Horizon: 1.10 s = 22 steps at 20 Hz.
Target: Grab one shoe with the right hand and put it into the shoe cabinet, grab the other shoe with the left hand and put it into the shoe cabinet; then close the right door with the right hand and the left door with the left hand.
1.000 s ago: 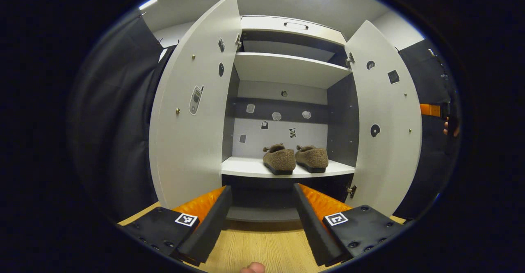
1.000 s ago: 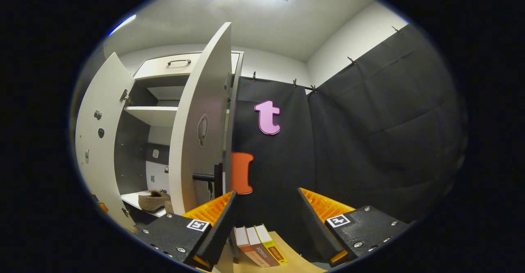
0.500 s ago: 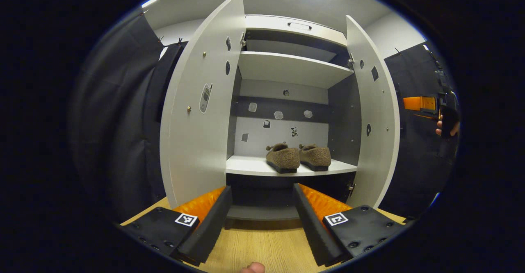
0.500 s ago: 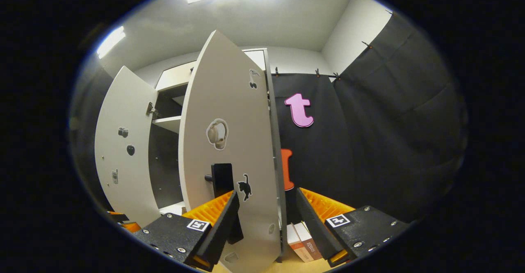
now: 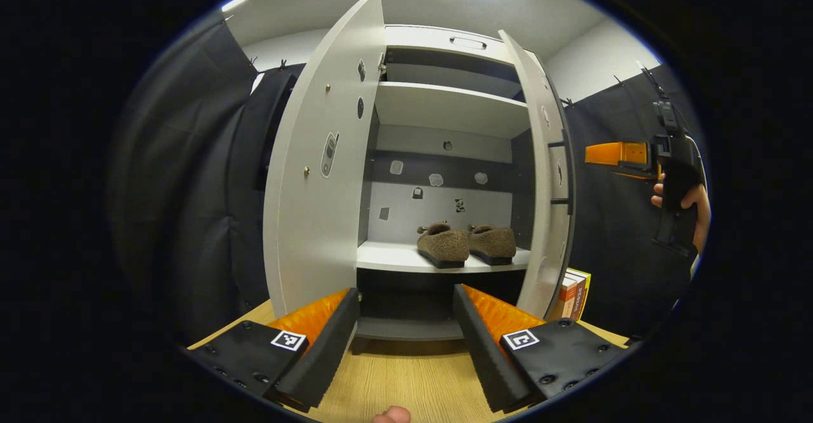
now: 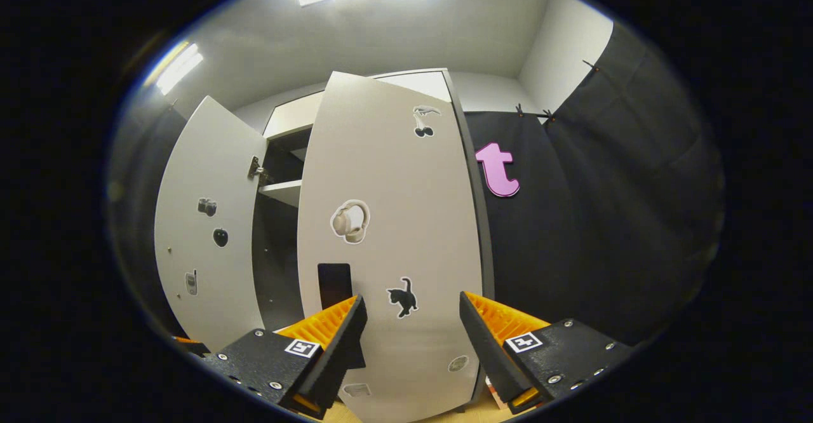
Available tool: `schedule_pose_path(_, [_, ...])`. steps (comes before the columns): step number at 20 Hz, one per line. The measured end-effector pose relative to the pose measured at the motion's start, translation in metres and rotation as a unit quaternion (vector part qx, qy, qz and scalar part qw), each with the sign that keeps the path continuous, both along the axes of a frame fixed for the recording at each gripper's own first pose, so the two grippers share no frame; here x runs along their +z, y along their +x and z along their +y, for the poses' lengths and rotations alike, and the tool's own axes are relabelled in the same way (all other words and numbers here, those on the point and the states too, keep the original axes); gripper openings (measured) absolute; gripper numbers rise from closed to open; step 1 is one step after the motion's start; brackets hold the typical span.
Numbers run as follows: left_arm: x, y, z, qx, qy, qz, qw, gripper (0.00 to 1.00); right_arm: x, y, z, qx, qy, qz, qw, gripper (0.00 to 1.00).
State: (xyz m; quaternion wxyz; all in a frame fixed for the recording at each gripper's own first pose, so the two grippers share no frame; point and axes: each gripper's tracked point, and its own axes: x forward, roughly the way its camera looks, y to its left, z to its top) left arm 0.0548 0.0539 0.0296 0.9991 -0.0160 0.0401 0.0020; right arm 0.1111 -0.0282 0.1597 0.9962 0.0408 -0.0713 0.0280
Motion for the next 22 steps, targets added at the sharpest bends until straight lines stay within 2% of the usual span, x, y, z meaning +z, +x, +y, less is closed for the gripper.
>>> schedule_pose_path(5, [0.004,-0.004,-0.002,0.001,0.001,-0.003,1.0,0.97,-0.022,0.017,0.029,0.025,-0.032,0.028,0.999,0.91])
schedule_pose_path(9, [0.006,-0.005,-0.003,-0.002,0.002,-0.005,1.0,0.99,-0.025,0.029,0.034,0.023,-0.046,0.032,0.998,0.91])
schedule_pose_path(10, [0.006,-0.005,-0.004,-0.002,0.001,-0.004,1.0,0.96,-0.026,0.032,0.036,0.023,-0.046,0.036,0.998,0.91])
schedule_pose_path(11, [0.007,-0.006,-0.005,-0.003,-0.001,-0.003,1.0,0.99,-0.027,0.035,0.039,0.024,-0.046,0.04,0.998,0.91])
schedule_pose_path(17, [0.008,-0.004,-0.004,-0.003,0.003,-0.006,1.0,0.96,-0.028,0.073,0.056,0.019,-0.049,0.067,0.996,0.91])
schedule_pose_path(22, [0.009,-0.005,-0.002,0.004,0.003,-0.009,1.0,0.96,-0.034,0.09,0.067,0.007,-0.068,0.06,0.996,0.91])
